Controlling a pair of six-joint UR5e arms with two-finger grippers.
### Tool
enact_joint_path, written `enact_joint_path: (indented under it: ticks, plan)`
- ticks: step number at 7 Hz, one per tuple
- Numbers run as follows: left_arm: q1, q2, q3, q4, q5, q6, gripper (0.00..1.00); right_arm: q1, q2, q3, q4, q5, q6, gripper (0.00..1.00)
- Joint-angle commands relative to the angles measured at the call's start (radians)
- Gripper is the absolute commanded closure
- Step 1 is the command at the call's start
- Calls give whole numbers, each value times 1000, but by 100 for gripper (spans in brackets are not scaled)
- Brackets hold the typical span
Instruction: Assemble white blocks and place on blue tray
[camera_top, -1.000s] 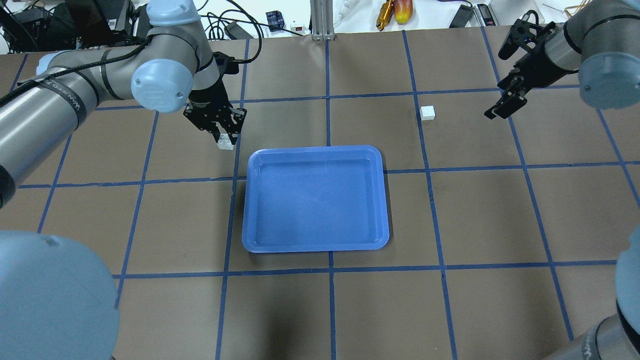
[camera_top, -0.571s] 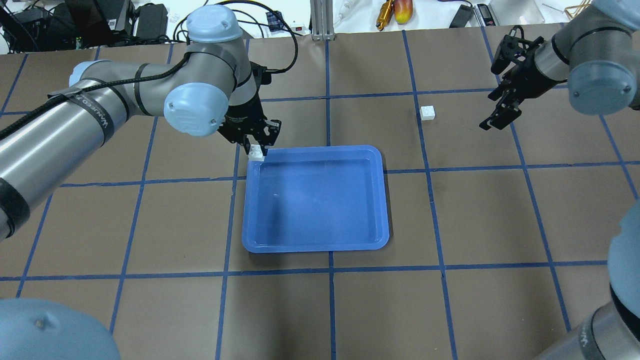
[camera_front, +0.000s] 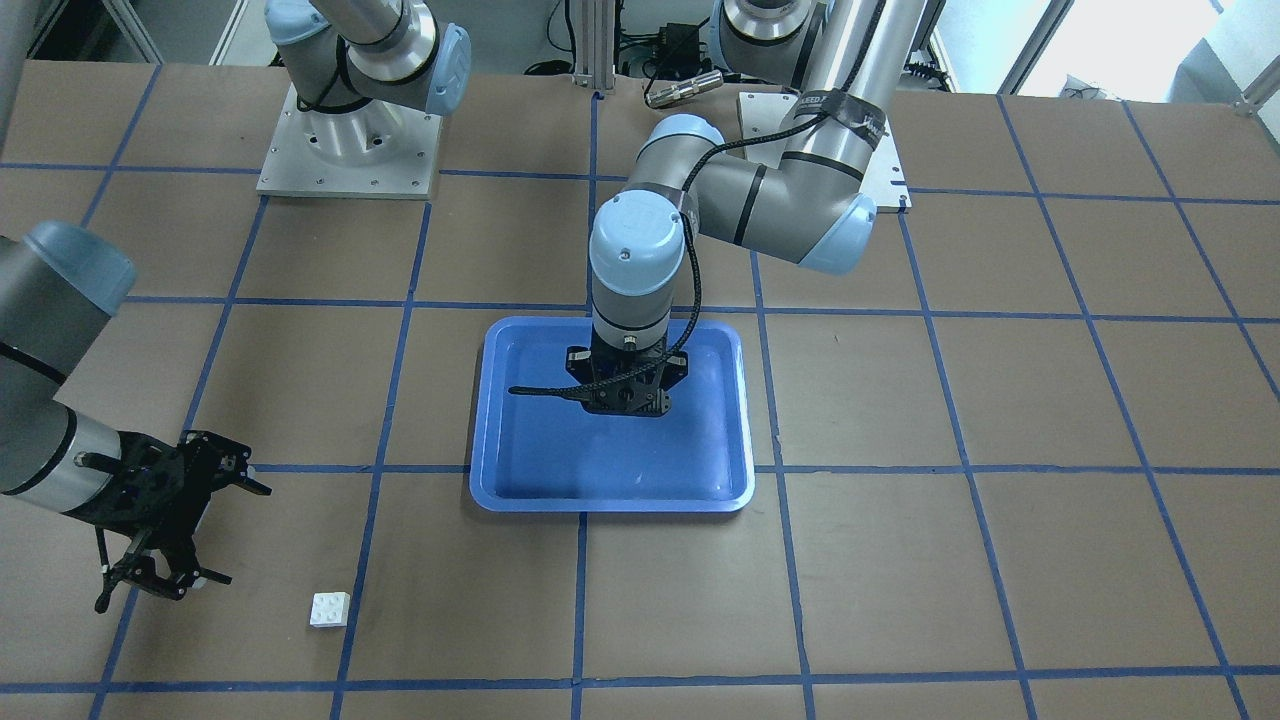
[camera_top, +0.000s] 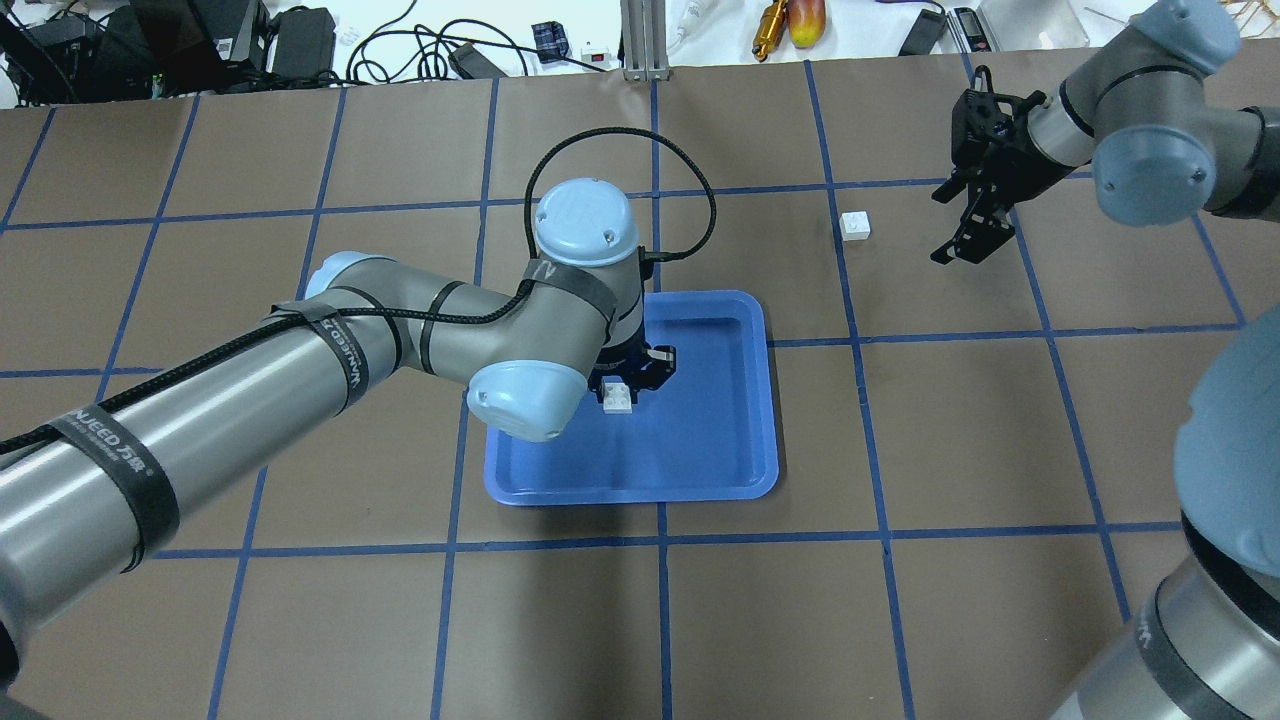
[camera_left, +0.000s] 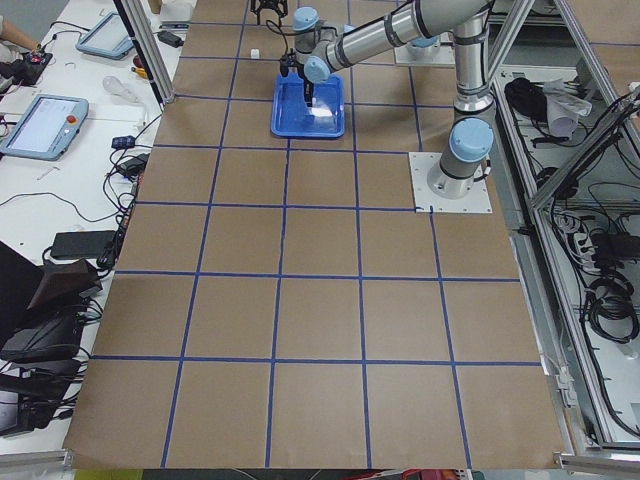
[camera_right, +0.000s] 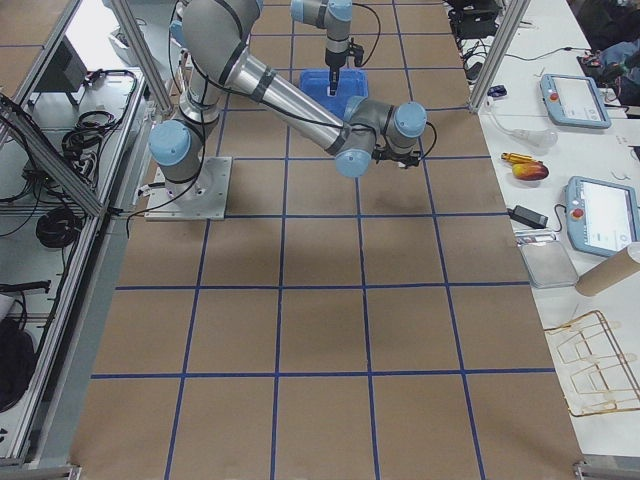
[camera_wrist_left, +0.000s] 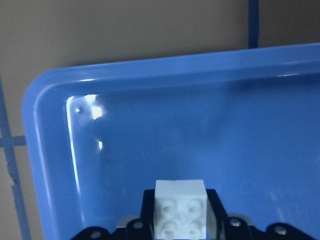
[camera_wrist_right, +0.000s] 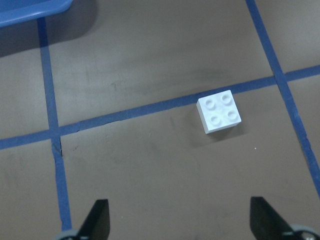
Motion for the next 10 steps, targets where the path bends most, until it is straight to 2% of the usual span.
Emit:
enact_joint_path:
  ticks: [1,2,4,5,7,10]
  plan:
    - [-26,-3,-8,6,-3,-43,86,28,37,-34,-1,38,2,0]
    - [-19,-3,-11,4,6,-31,86,30,43,-46,0,35,2,0]
    - [70,-15,8,6,-6,-19,85,33,64,-69,7,24,-10,0]
    - [71,-18,3,3,-6,-26,86,45,101,-117,13,24,-39,0]
    - [71,-29,7,7,-8,-28,85,74,167,-152,21,38,-116,0]
    - [71,-35,12,11,-8,-25,85,83,187,-194,36,35,-126,0]
